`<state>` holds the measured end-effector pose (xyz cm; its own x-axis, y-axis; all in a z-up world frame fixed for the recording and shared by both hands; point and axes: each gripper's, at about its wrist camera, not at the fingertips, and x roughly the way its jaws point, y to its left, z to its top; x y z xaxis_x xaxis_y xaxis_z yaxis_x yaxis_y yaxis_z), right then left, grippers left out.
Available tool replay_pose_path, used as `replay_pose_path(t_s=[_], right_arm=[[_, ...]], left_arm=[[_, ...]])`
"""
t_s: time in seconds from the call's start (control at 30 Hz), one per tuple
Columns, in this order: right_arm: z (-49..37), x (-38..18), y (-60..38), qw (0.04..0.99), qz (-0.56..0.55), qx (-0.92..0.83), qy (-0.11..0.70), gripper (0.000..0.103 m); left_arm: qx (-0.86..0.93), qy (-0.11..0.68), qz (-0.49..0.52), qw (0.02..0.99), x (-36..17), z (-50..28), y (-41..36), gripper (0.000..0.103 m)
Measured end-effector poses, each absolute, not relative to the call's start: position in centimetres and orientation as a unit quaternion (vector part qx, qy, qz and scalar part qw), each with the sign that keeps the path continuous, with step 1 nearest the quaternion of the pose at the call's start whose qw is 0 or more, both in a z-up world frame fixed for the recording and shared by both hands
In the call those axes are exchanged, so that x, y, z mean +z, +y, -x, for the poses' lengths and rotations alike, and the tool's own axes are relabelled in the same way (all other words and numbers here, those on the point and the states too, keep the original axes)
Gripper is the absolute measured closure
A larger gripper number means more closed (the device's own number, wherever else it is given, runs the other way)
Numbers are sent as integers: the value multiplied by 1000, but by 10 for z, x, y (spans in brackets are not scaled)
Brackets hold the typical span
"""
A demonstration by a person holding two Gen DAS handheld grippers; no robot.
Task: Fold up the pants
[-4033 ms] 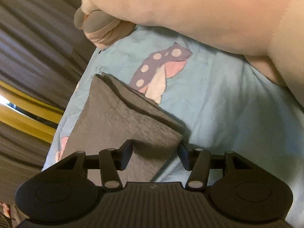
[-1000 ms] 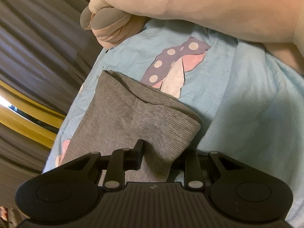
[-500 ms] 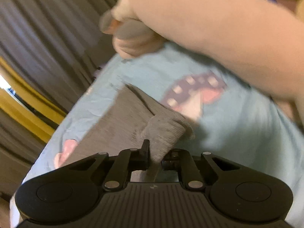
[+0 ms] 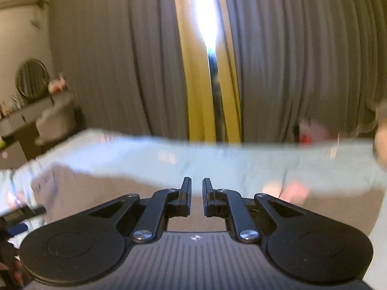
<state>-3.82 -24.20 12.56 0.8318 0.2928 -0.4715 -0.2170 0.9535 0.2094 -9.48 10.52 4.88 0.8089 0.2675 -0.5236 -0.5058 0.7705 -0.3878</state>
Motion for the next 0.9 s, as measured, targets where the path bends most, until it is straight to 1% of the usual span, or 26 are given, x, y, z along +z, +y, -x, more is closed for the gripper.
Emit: replay_pose_path(t_s=[0.03, 0.13, 0.23, 0.3, 0.33, 0.37, 0.4, 0.43, 0.57, 0.63, 0.7, 0.77, 0.87, 0.9], right_arm=[[33, 110, -240, 942, -104, 132, 290, 94], [30, 80, -254, 917, -166, 104, 346, 94], [38, 74, -293, 914, -201, 45, 348, 92], [46, 76, -329, 912, -229, -13, 340, 86], [49, 76, -345, 908, -243, -41, 338, 70], [53, 74, -366, 902, -261, -71, 336, 59], [57, 71, -384, 897, -273, -96, 335, 41], [60, 68, -397, 893, -278, -114, 336, 37], [72, 45, -437, 859, -290, -207, 367, 37], [78, 32, -454, 836, -315, -225, 389, 37], [90, 23, -466, 829, -325, -237, 389, 36], [97, 20, -470, 830, -296, -270, 389, 24], [103, 15, -469, 822, -256, -316, 399, 17], [103, 12, -471, 818, -257, -320, 403, 16]], left_arm=[[209, 227, 265, 914, 48, 96, 105, 0], [191, 244, 262, 914, 45, 93, 104, 0], [167, 266, 253, 915, 41, 83, 99, 0], [143, 291, 234, 916, 41, 75, 90, 0], [120, 304, 218, 920, 43, 71, 81, 0], [94, 311, 201, 924, 46, 67, 69, 0], [70, 314, 183, 929, 50, 64, 55, 0], [44, 315, 164, 934, 55, 60, 39, 0], [-88, 324, 109, 935, 74, 35, -38, 0], [-147, 335, 105, 925, 81, 14, -72, 0], [-189, 352, 117, 909, 82, -9, -97, 0], [-217, 377, 141, 889, 79, -34, -122, 0], [-243, 405, 171, 865, 70, -70, -157, 0], [-249, 412, 177, 858, 67, -80, -167, 0]])
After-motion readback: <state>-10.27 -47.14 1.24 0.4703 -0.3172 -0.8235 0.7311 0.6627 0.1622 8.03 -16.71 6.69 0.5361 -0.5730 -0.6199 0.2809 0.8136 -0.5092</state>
